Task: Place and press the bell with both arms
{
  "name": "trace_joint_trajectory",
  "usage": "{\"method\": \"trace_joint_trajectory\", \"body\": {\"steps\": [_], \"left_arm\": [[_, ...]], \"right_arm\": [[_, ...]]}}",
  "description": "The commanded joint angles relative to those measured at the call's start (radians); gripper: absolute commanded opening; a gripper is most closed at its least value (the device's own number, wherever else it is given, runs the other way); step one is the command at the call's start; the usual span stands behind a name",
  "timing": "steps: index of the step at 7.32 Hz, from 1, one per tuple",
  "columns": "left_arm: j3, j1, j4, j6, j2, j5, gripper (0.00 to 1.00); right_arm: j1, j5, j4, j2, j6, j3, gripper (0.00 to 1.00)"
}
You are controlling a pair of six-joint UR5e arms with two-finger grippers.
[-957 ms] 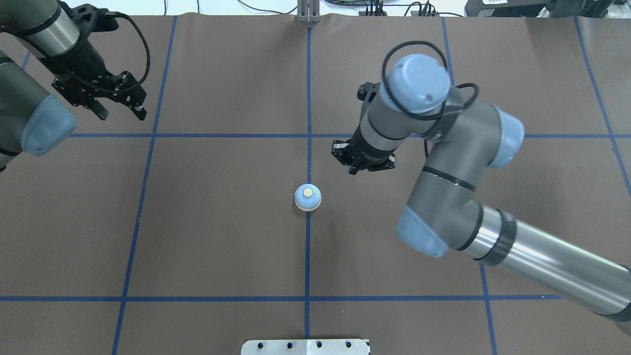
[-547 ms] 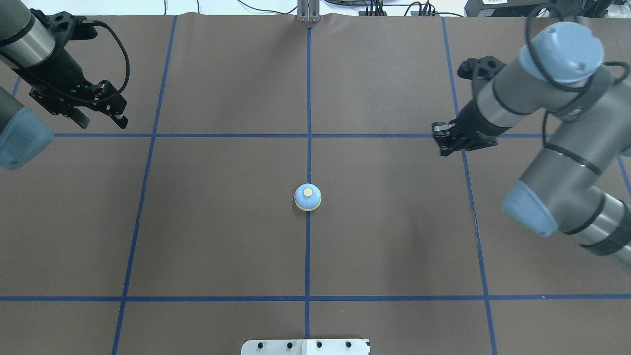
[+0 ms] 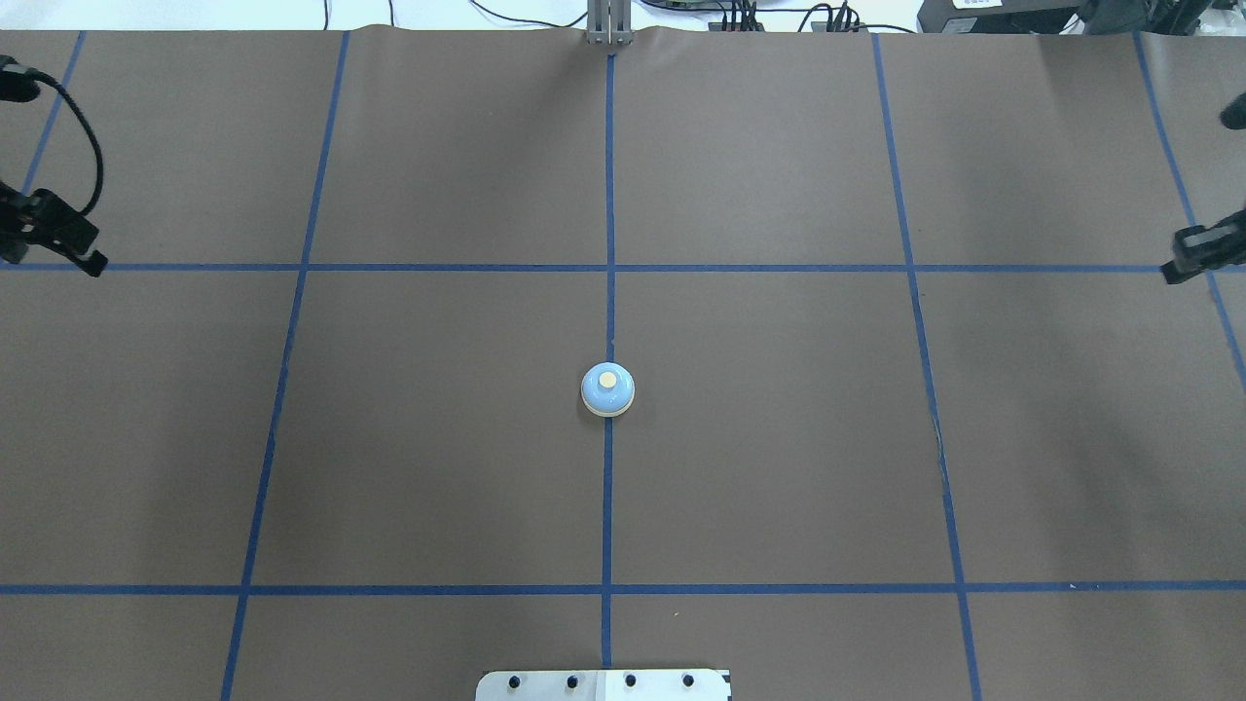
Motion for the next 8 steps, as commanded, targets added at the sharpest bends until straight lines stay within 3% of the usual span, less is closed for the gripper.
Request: {"method": "trace_joint_trajectory", "body": {"steps": [1,2,3,4,8], "left_arm": [[0.015,-0.137,0.000,0.222,0.085,0.039,0.99],[0.041,-0.175,-0.002,0.304,0.107,0.039,0.99],[0.041,-0.203,-0.002,0.352,0.122,0.032,0.99],[0.039,-0.216,0.000,0.354,0.125,0.030,0.99],[-0.004,-0.237,0.000,0.354,0.182,0.030,0.99]], "right_arm": [[0.191,0.079,0.000,-0.040,-0.293,-0.119,0.00],[0.206,0.072,0.001,-0.057,-0.312,-0.125,0.00],[0.217,0.073,0.003,-0.061,-0.313,-0.142,0.11],[0.217,0.066,0.004,-0.066,-0.300,-0.139,0.99],[0.217,0.065,0.006,-0.078,-0.297,-0.132,1.00]]}}
